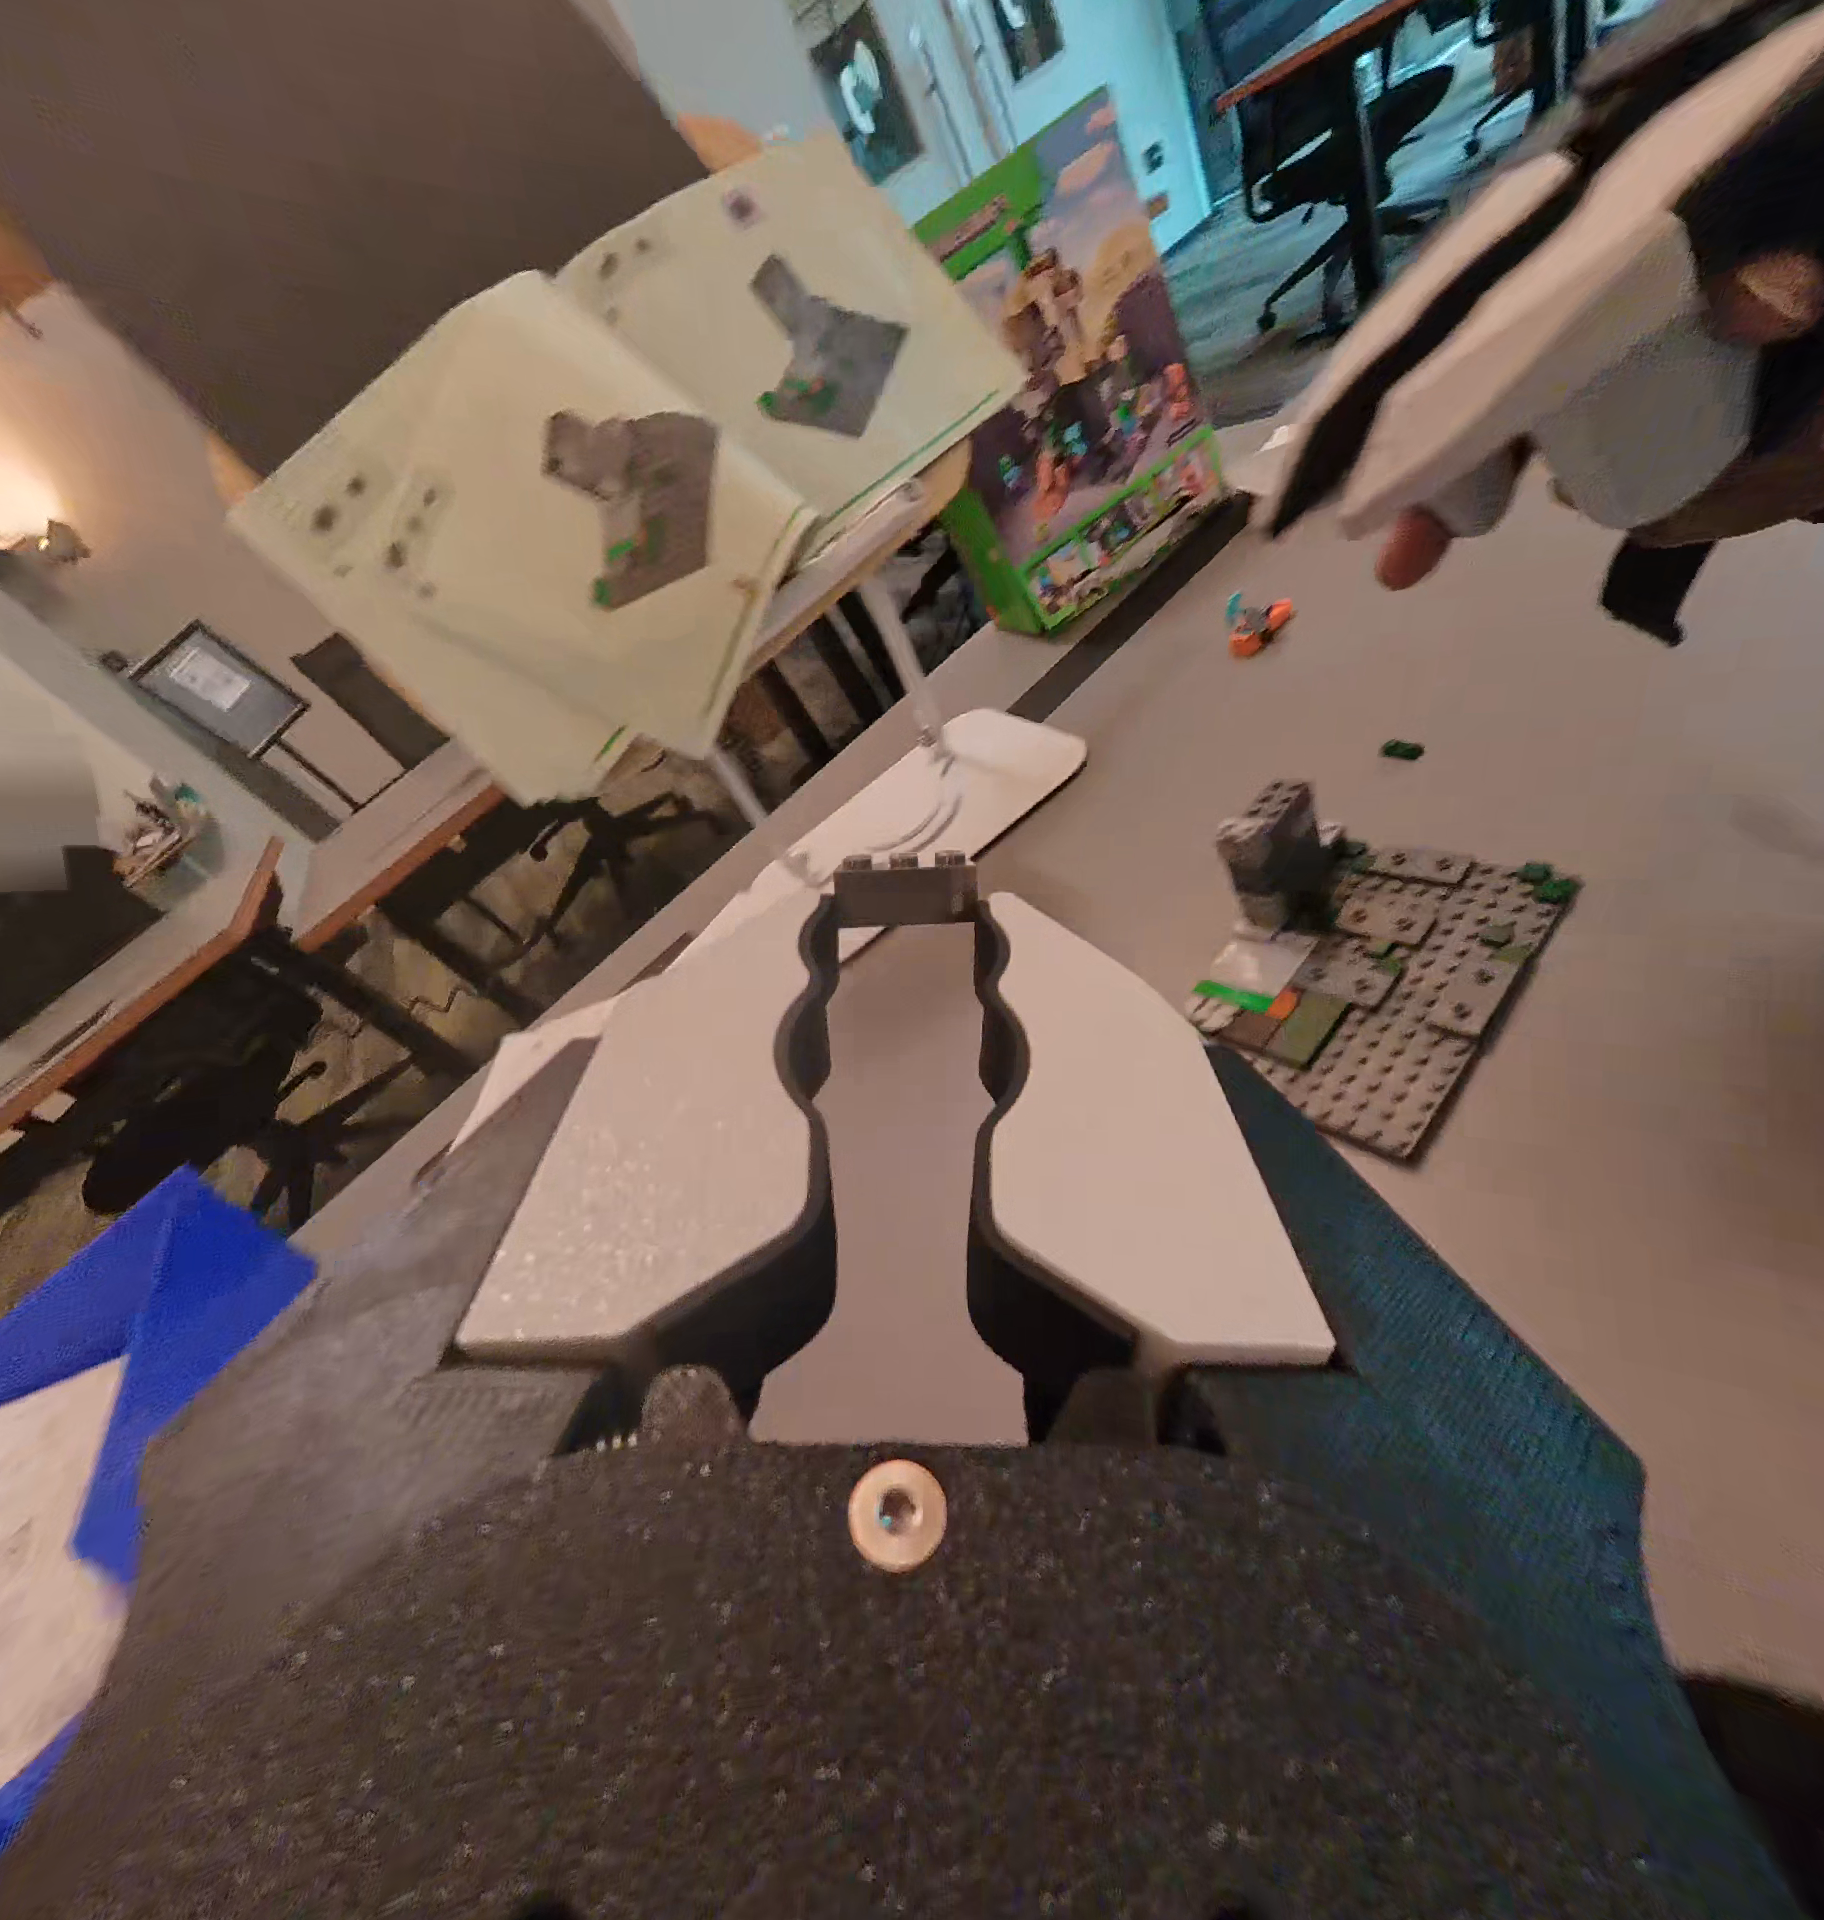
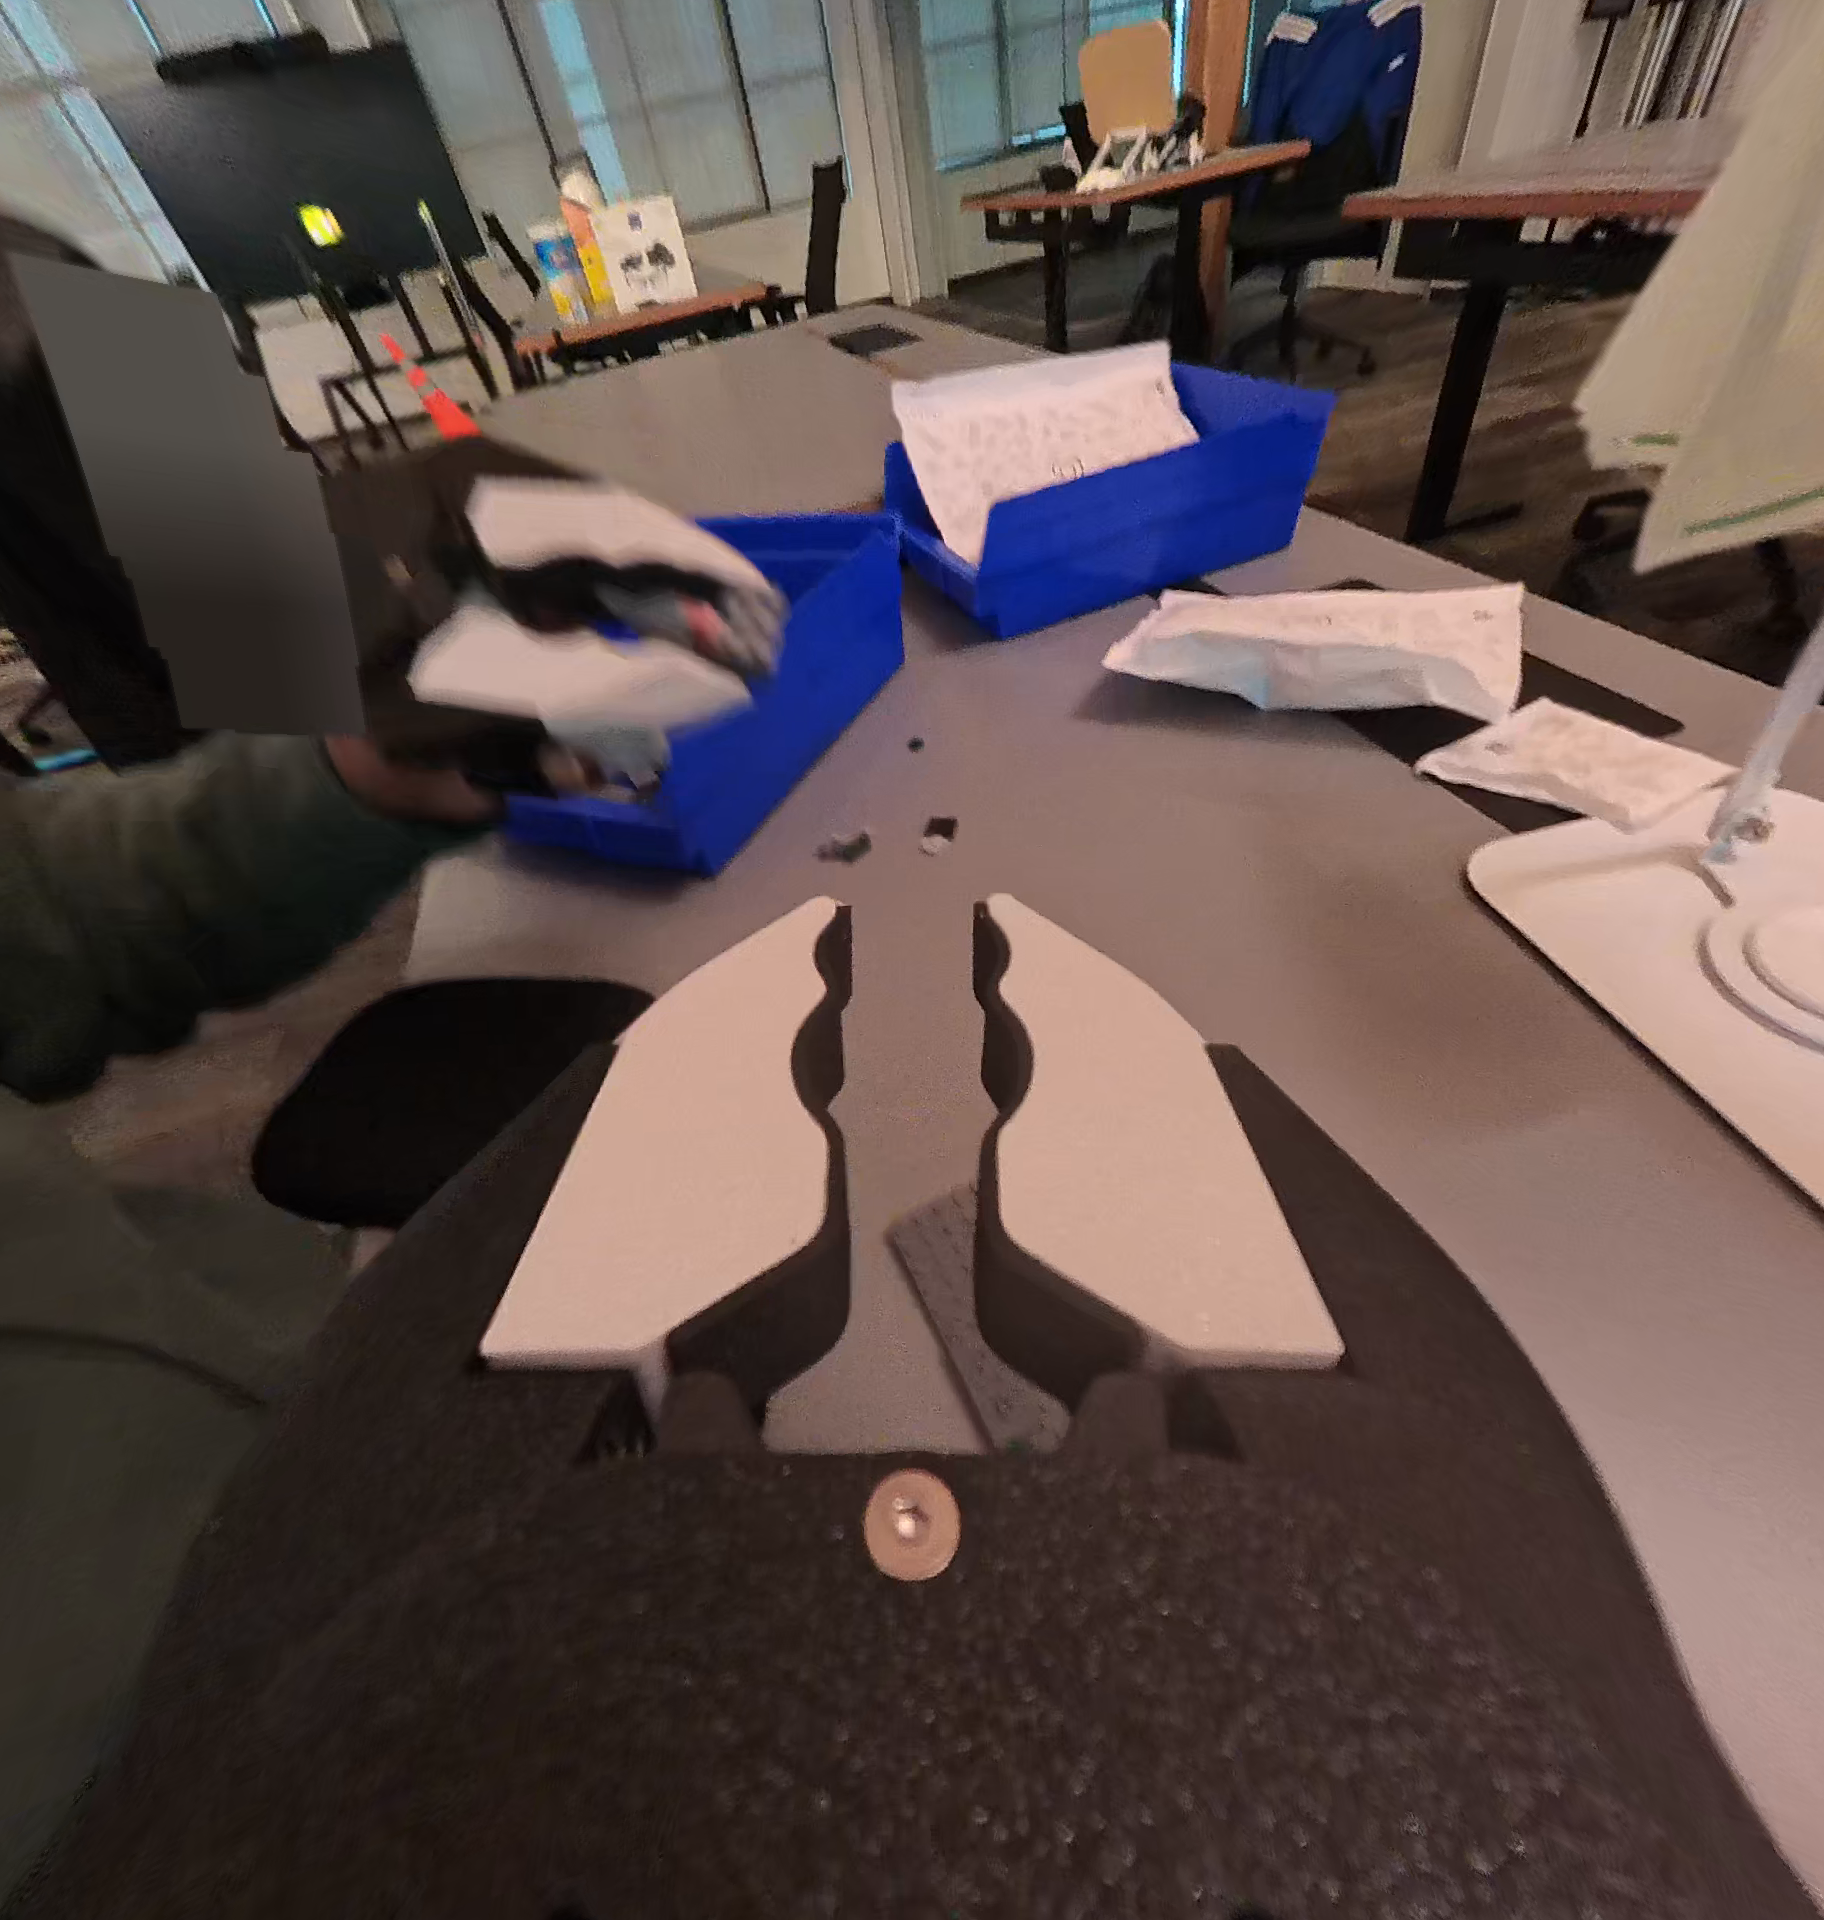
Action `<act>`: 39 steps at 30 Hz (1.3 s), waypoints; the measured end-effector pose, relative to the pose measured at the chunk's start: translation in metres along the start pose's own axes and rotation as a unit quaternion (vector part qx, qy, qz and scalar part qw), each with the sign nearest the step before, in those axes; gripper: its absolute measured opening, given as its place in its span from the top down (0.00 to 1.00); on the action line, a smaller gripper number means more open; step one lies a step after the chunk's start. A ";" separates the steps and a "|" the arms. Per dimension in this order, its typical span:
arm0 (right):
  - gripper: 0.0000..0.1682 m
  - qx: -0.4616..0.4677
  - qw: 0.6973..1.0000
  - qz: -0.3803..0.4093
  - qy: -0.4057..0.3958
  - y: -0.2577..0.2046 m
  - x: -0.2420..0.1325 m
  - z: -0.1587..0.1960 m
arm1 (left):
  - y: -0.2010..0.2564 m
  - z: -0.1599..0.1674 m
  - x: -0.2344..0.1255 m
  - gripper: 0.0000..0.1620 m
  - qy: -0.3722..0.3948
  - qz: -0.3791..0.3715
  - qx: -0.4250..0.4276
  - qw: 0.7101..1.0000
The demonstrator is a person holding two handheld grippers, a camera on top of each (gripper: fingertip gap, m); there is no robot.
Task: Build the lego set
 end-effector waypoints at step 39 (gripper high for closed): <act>0.90 -0.238 0.857 -0.170 -0.424 0.138 0.025 0.116 | 0.045 0.061 0.102 0.91 -0.101 0.143 -0.230 0.957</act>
Point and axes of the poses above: each gripper's, where its closed fingertips meet, x out along the fingers, z out of its underside, y = z × x across the jaws, the point moved 3 cm from there along -x, back along the fingers, and after that the axes turned 10 degrees about -x, right-handed, at the moved point
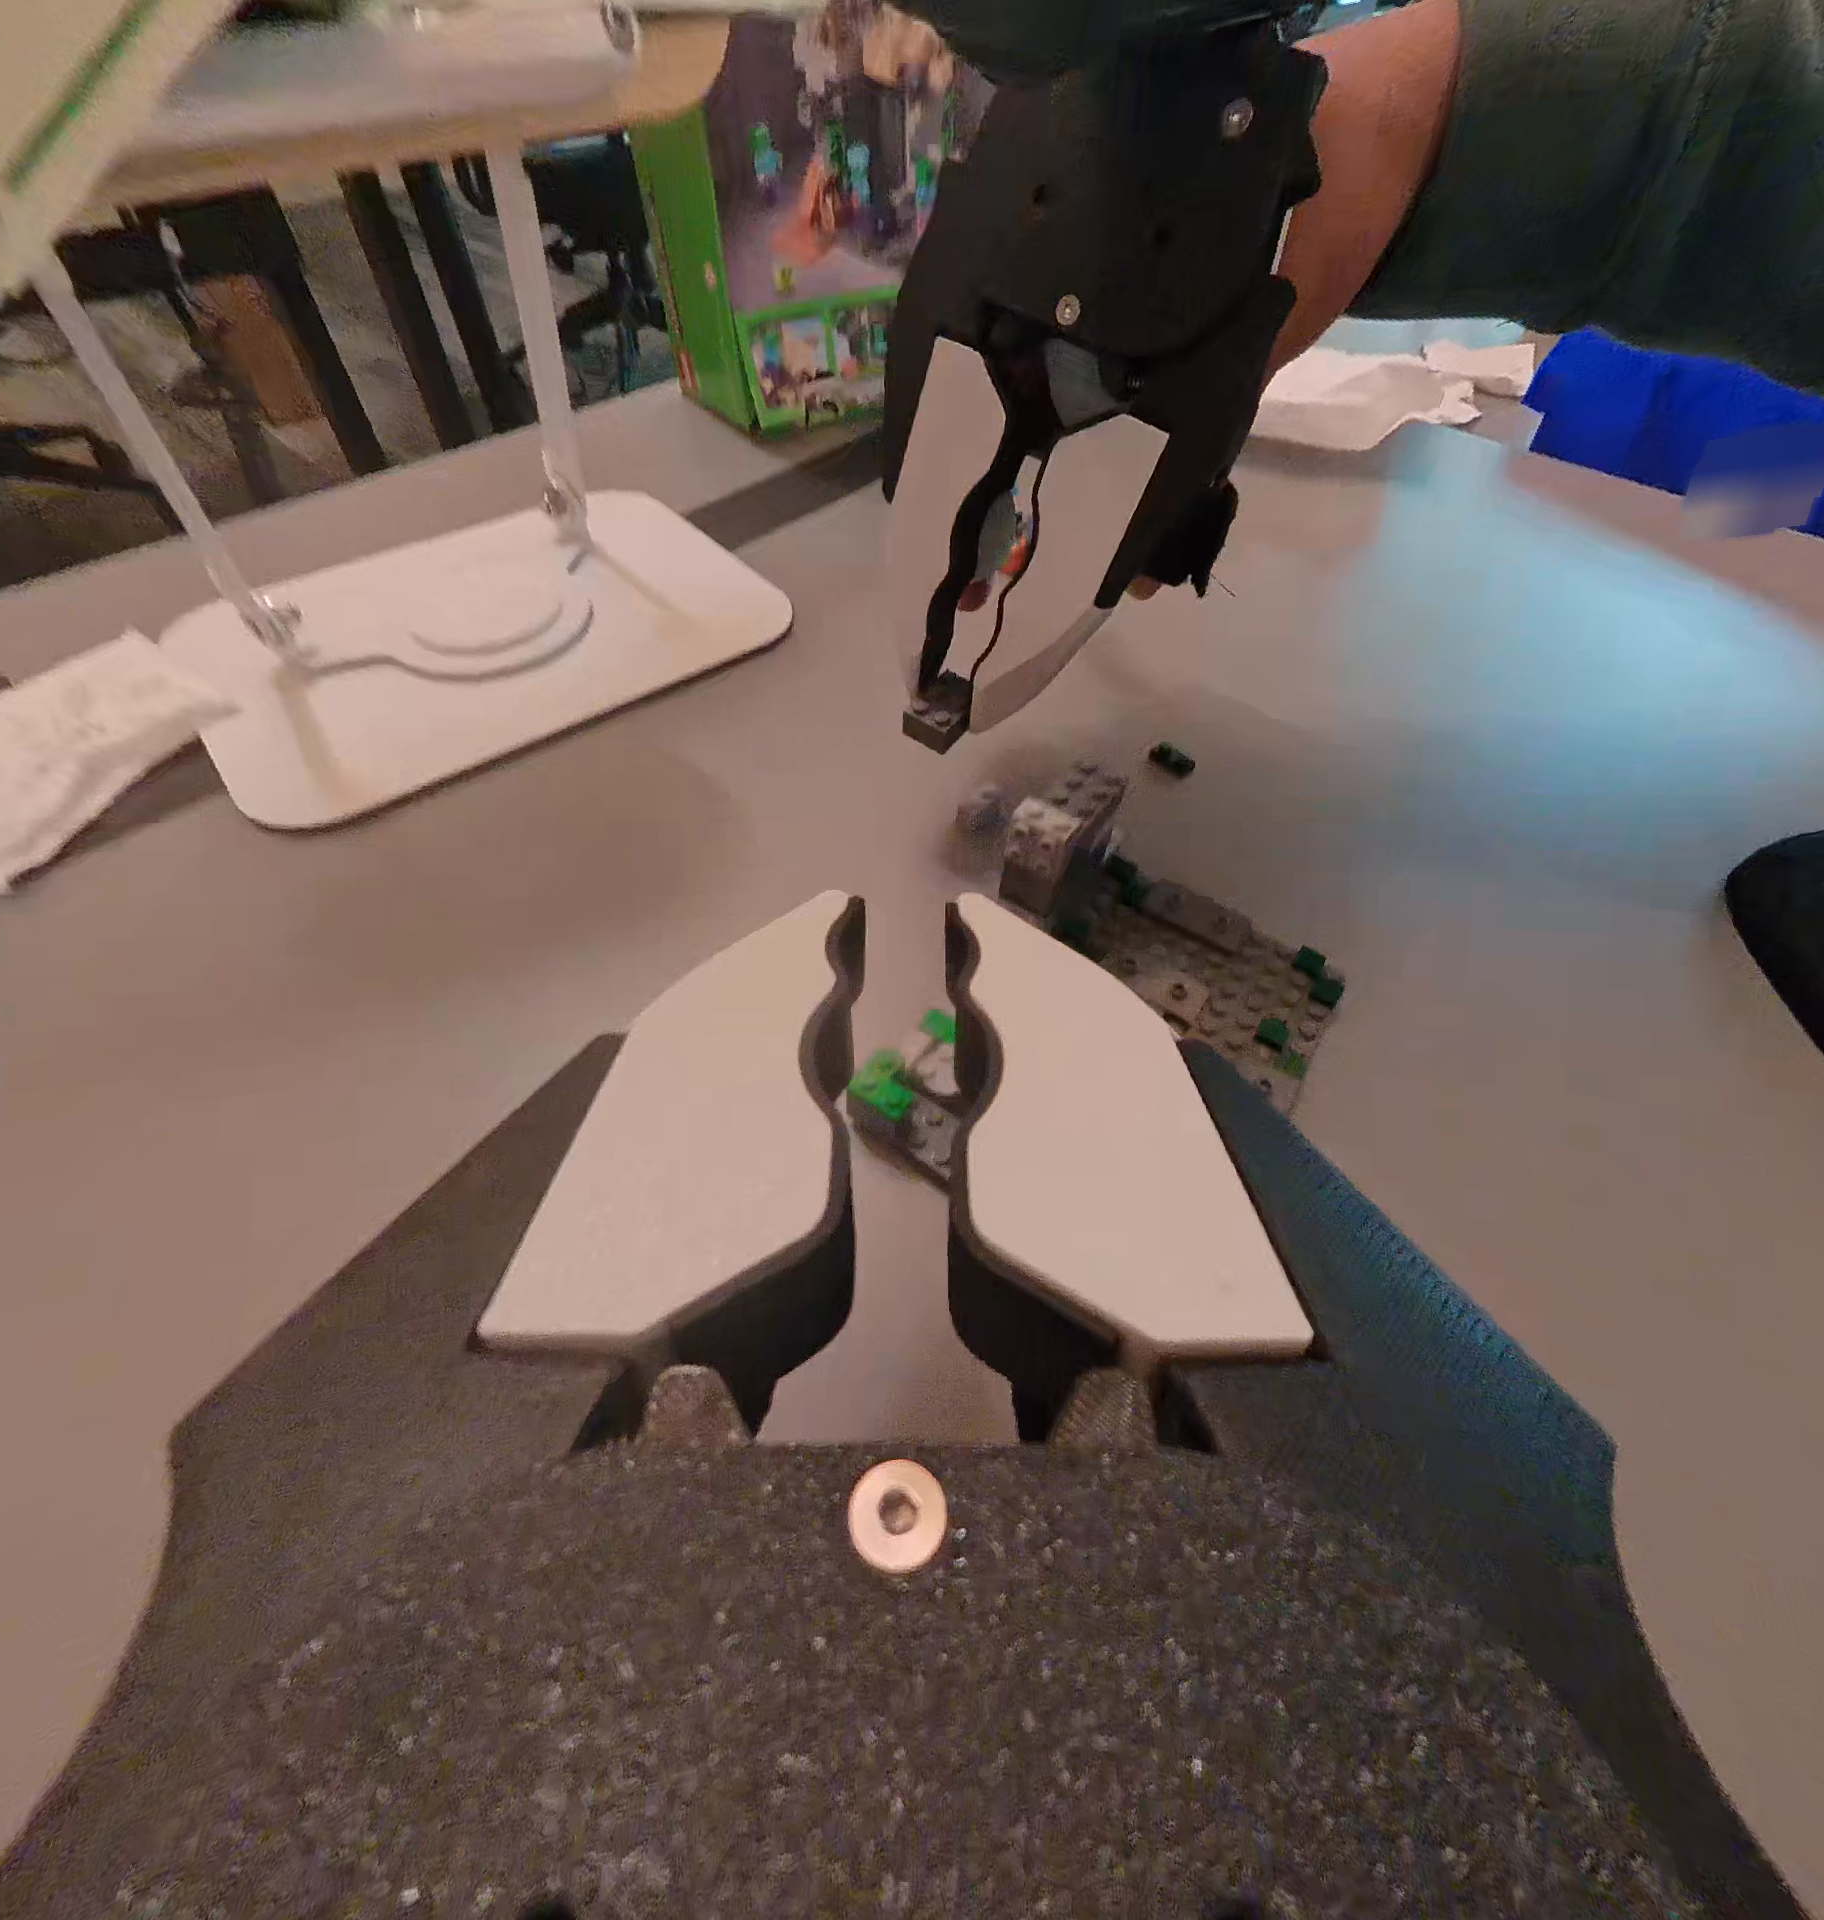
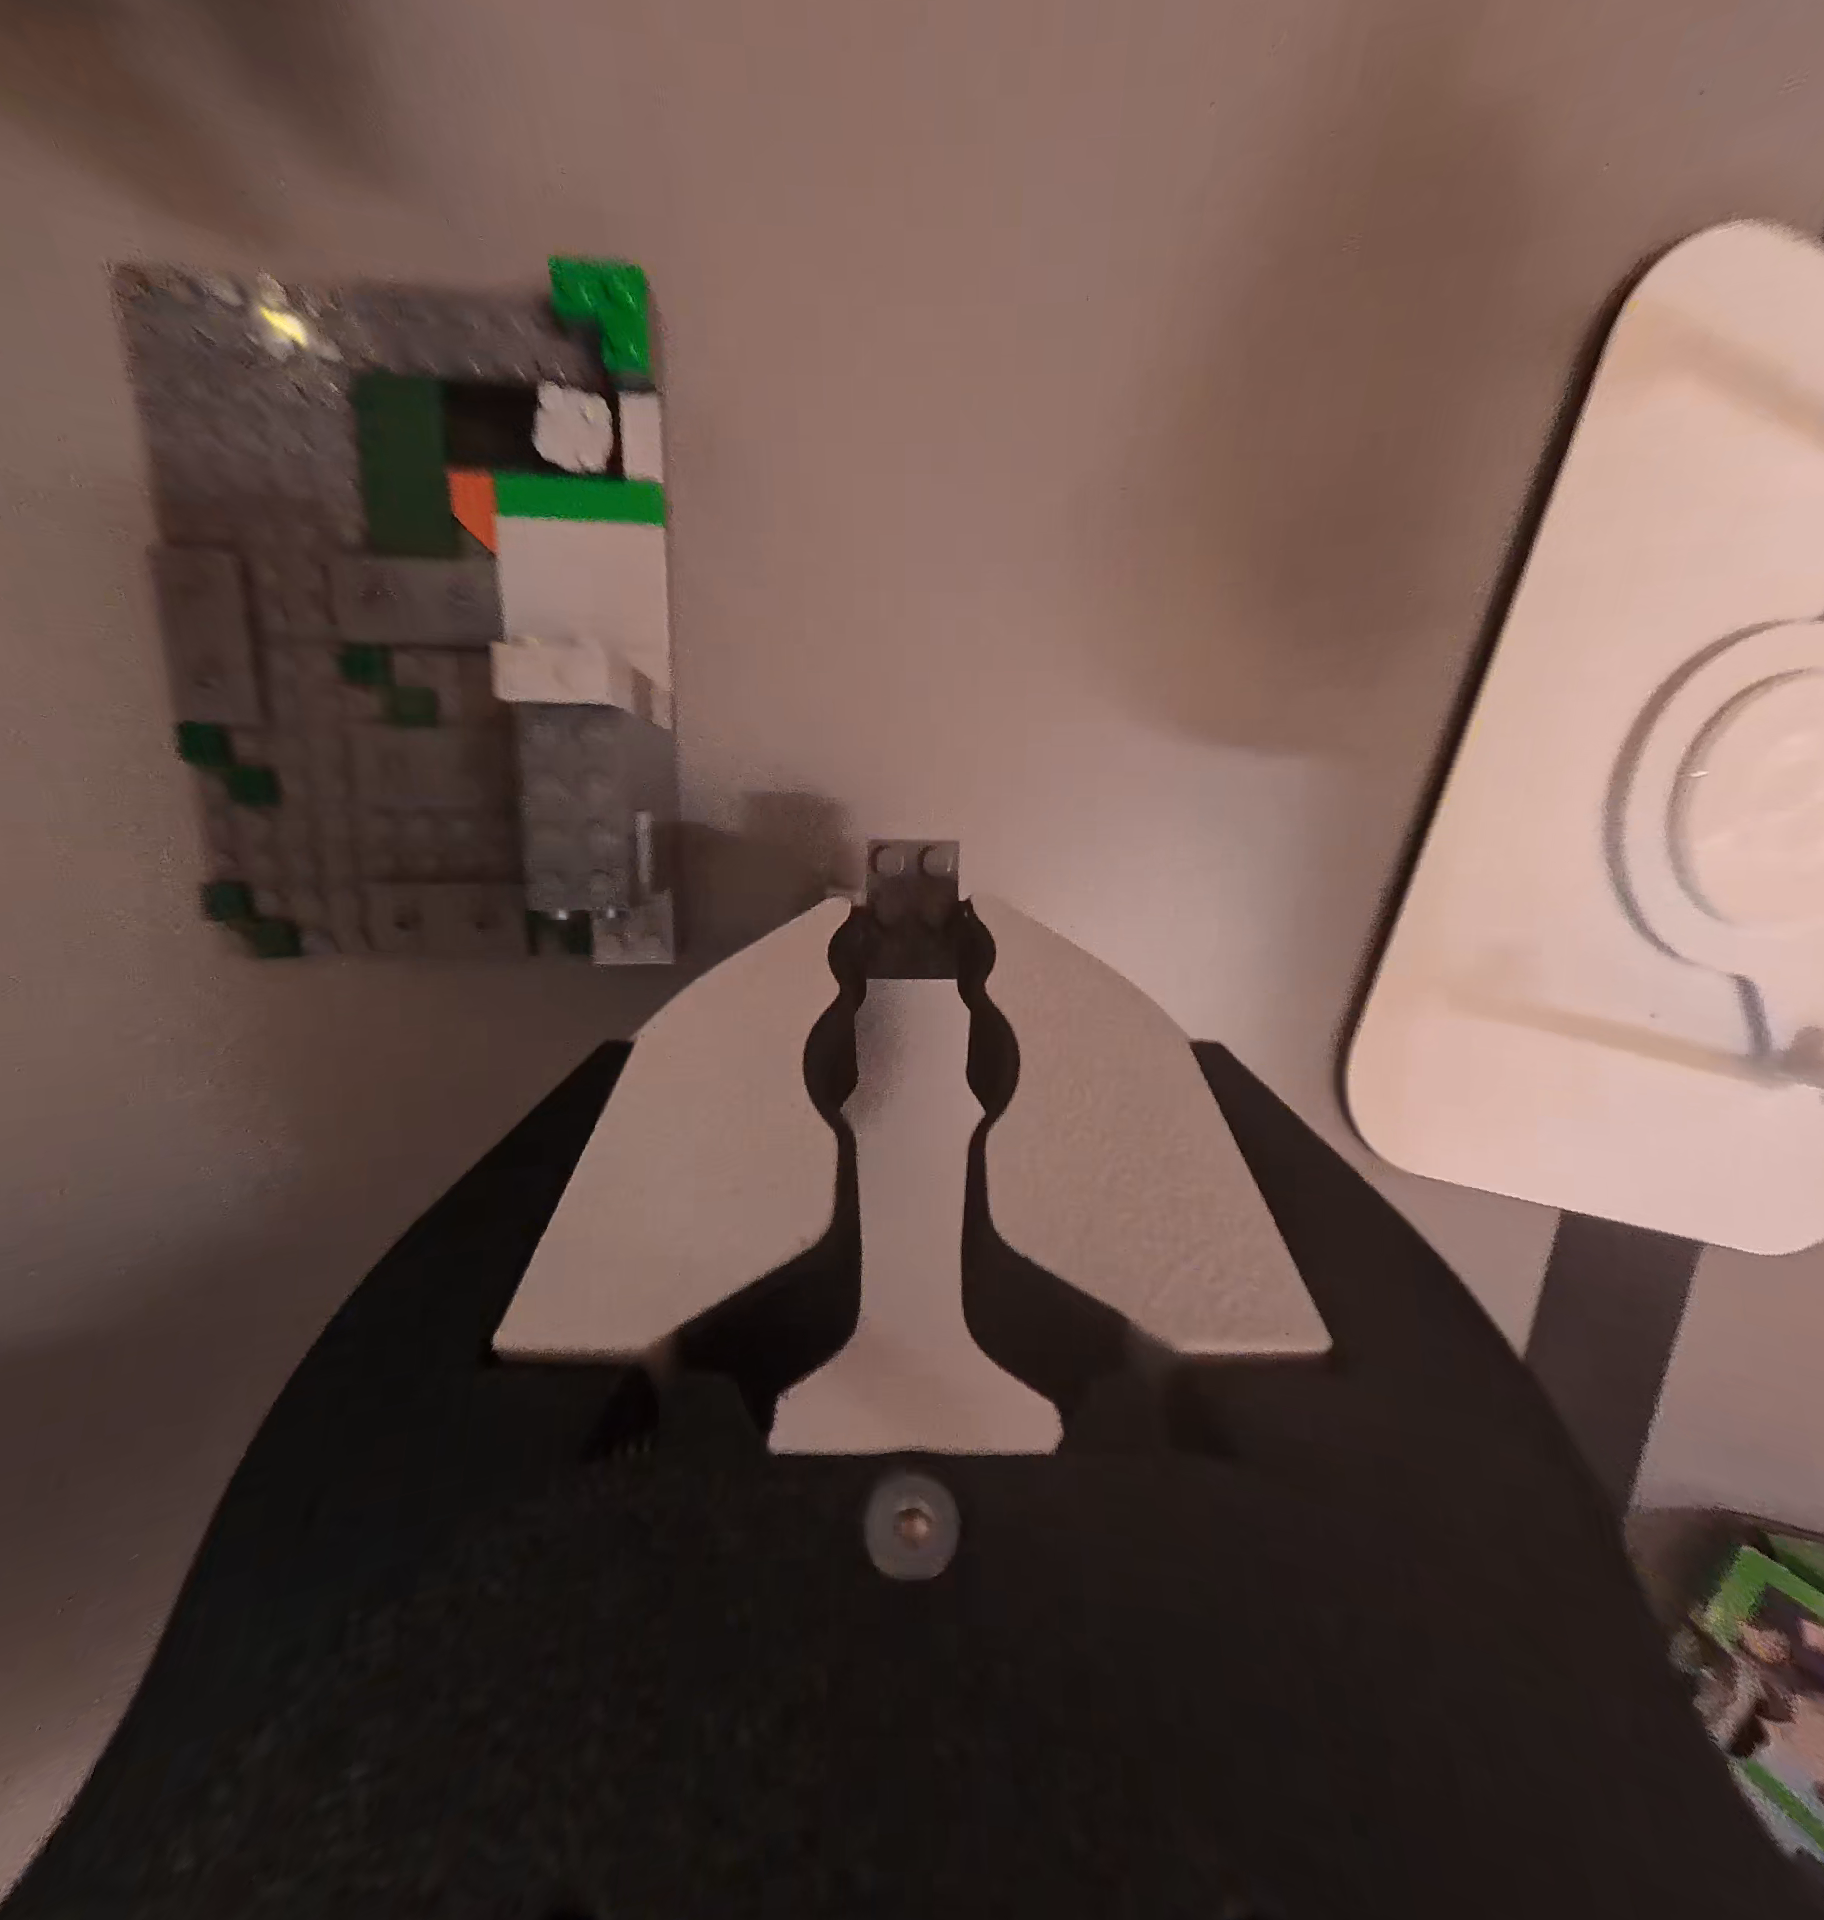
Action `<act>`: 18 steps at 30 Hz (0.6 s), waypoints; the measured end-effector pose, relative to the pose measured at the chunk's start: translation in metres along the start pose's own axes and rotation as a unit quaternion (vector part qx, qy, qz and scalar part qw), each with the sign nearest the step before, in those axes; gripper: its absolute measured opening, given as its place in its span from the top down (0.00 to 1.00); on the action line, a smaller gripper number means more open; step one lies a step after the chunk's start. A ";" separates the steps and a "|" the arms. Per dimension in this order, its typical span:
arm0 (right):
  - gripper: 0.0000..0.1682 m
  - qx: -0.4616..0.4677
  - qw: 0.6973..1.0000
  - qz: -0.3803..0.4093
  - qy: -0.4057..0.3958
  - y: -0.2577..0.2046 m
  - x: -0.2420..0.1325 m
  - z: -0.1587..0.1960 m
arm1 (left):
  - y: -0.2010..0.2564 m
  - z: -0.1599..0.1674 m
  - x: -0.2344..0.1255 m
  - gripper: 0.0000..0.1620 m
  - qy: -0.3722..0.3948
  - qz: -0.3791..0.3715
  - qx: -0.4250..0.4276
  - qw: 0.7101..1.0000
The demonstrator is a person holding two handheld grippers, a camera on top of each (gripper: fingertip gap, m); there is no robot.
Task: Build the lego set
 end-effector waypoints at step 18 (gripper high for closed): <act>0.90 -0.012 0.999 -0.040 0.022 0.007 0.046 -0.019 | -0.007 0.029 0.009 0.92 -0.029 0.014 -0.009 0.999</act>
Point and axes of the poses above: each gripper's, where its closed fingertips meet, x out along the fingers, z out of its underside, y = z × x across the jaws, the point moved 3 cm from there along -x, back along the fingers, and after that the axes turned 10 degrees about -x, right-handed, at the moved point
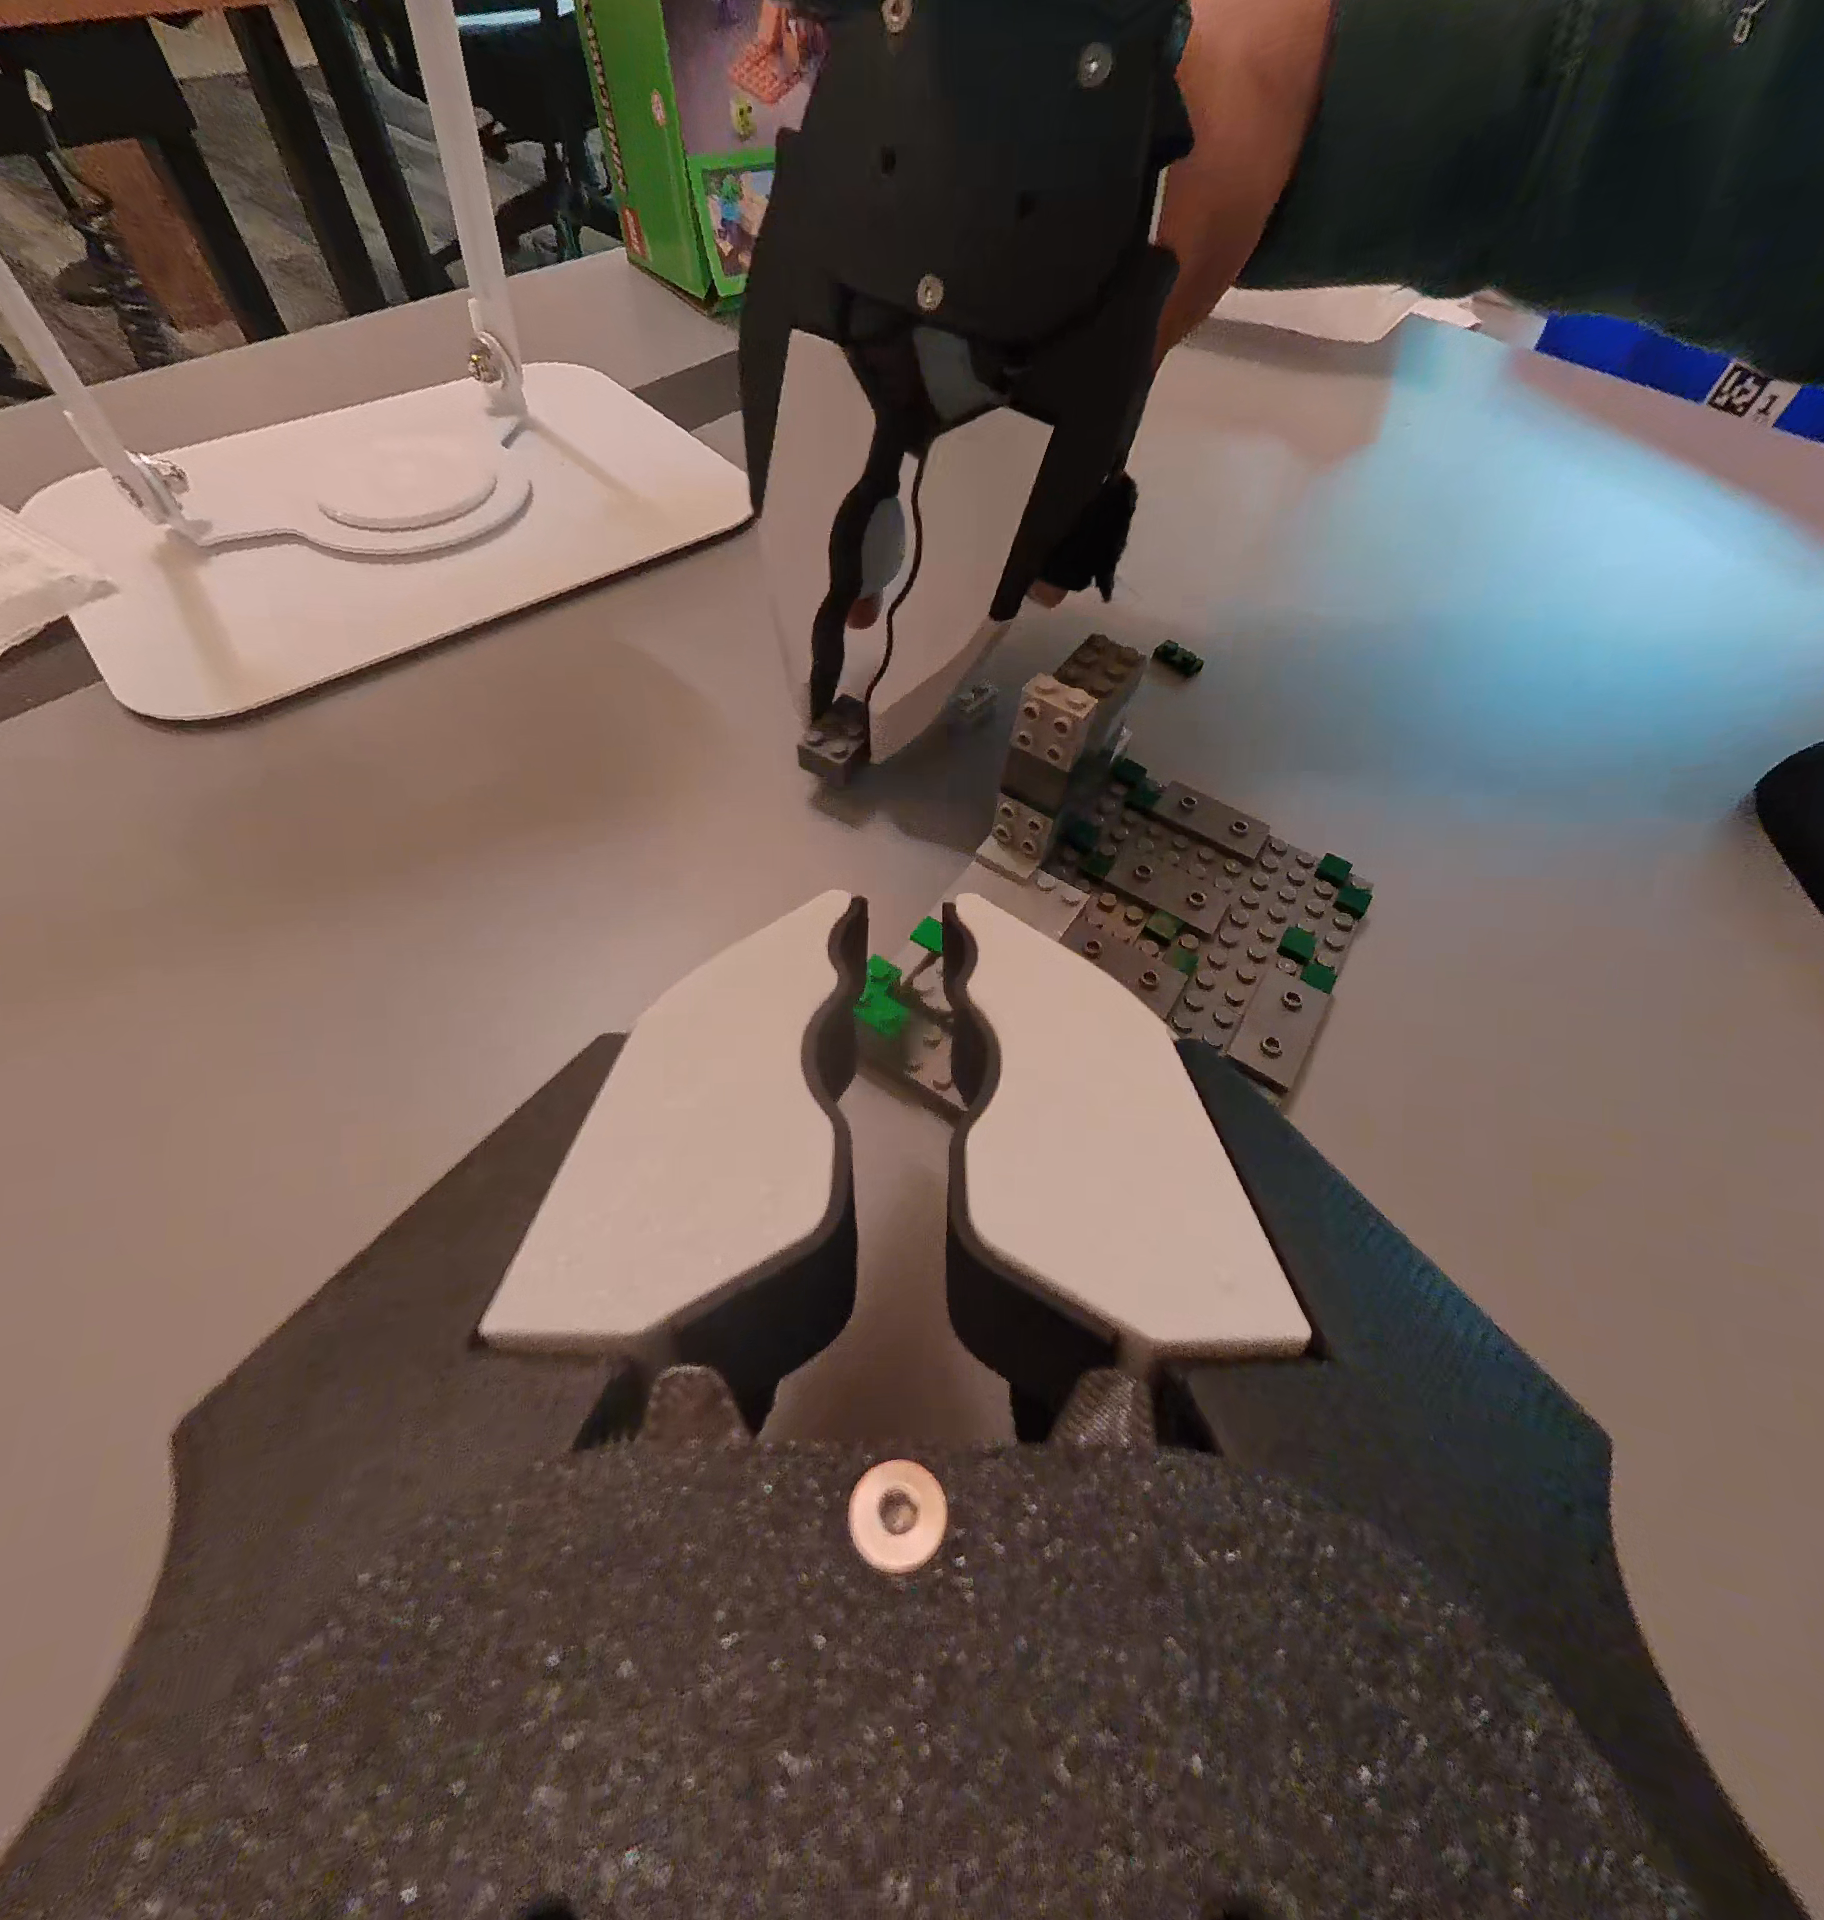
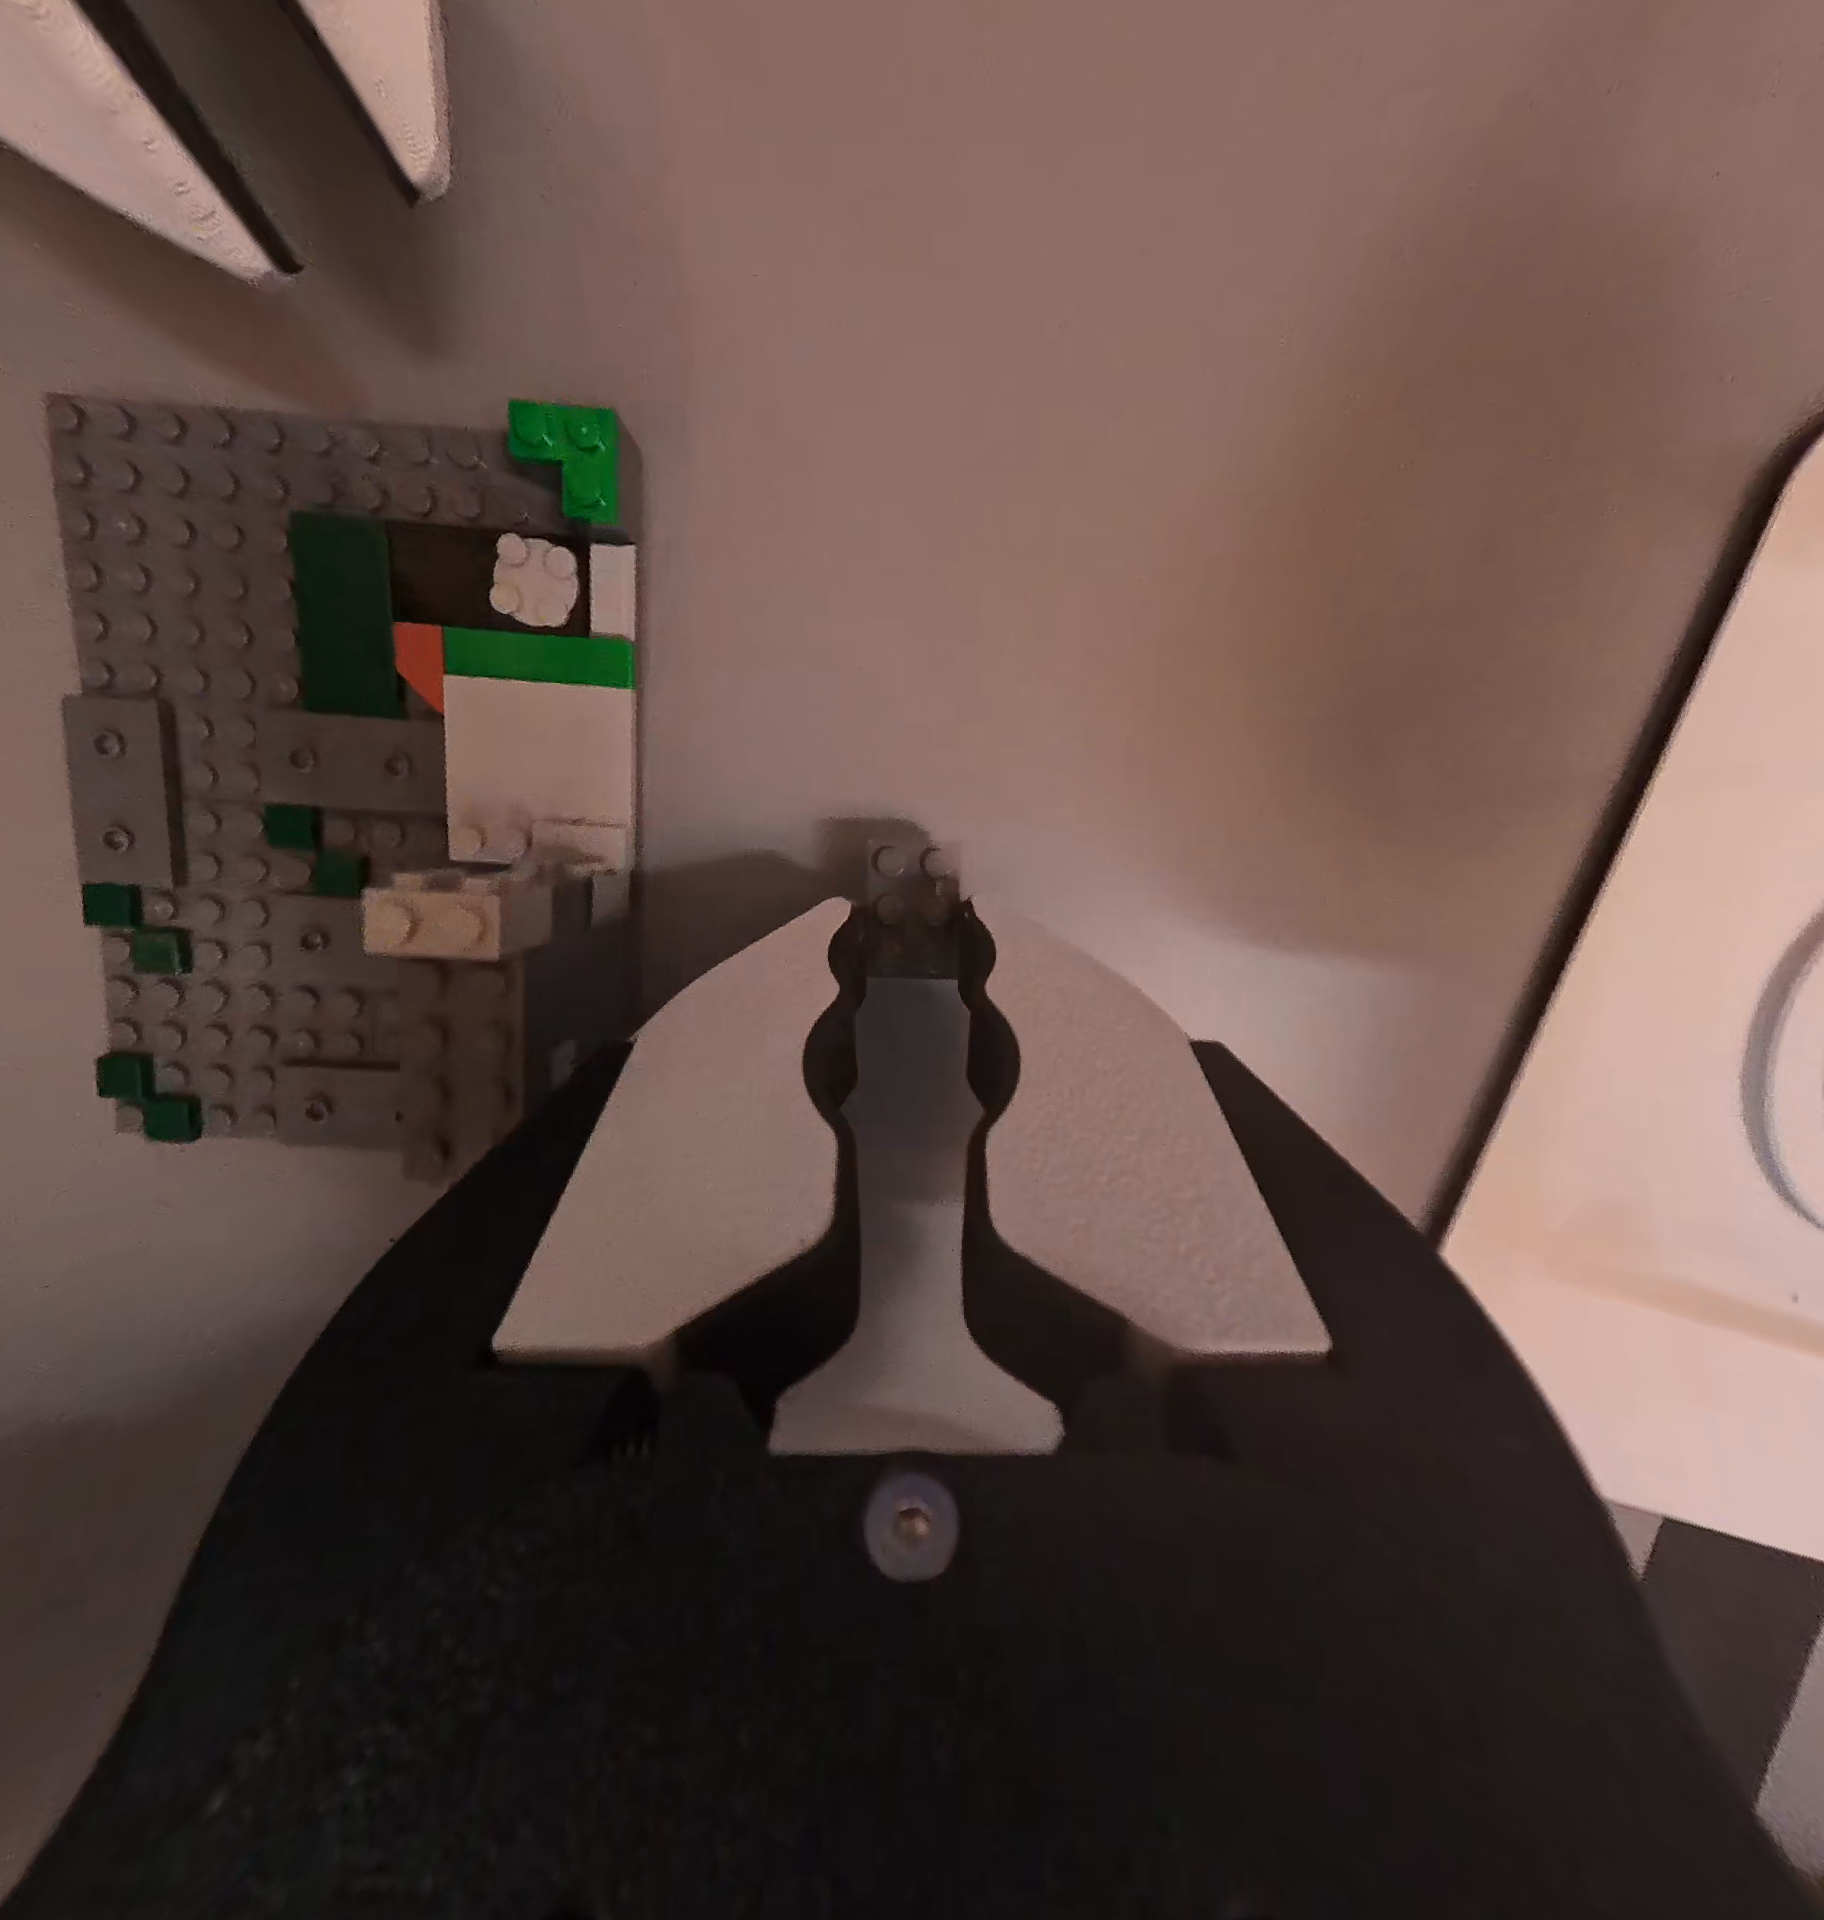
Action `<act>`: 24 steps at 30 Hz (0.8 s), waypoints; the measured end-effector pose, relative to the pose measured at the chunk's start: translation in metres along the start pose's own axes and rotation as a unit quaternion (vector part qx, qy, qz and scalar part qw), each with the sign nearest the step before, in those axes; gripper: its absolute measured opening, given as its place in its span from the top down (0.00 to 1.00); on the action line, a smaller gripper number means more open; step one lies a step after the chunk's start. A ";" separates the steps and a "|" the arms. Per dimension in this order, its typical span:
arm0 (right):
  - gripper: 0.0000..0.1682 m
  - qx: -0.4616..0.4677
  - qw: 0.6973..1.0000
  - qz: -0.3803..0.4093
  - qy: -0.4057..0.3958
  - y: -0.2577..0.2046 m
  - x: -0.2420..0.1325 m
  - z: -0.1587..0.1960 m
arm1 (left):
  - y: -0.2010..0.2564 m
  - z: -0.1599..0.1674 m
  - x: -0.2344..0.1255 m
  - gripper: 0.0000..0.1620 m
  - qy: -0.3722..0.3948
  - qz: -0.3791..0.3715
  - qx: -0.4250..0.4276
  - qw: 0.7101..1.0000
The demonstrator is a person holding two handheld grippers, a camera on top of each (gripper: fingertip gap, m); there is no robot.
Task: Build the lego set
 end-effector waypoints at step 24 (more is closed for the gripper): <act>0.90 0.005 0.994 0.036 0.101 -0.078 -0.030 -0.002 | 0.002 0.006 0.007 0.91 -0.020 -0.041 0.054 0.998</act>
Point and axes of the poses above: each gripper's, where its closed fingertips meet, x out along the fingers, z out of its underside, y = z × x across the jaws, the point moved 3 cm from there along -x, back along the fingers, and after that the axes turned 10 degrees about -x, right-handed, at the moved point
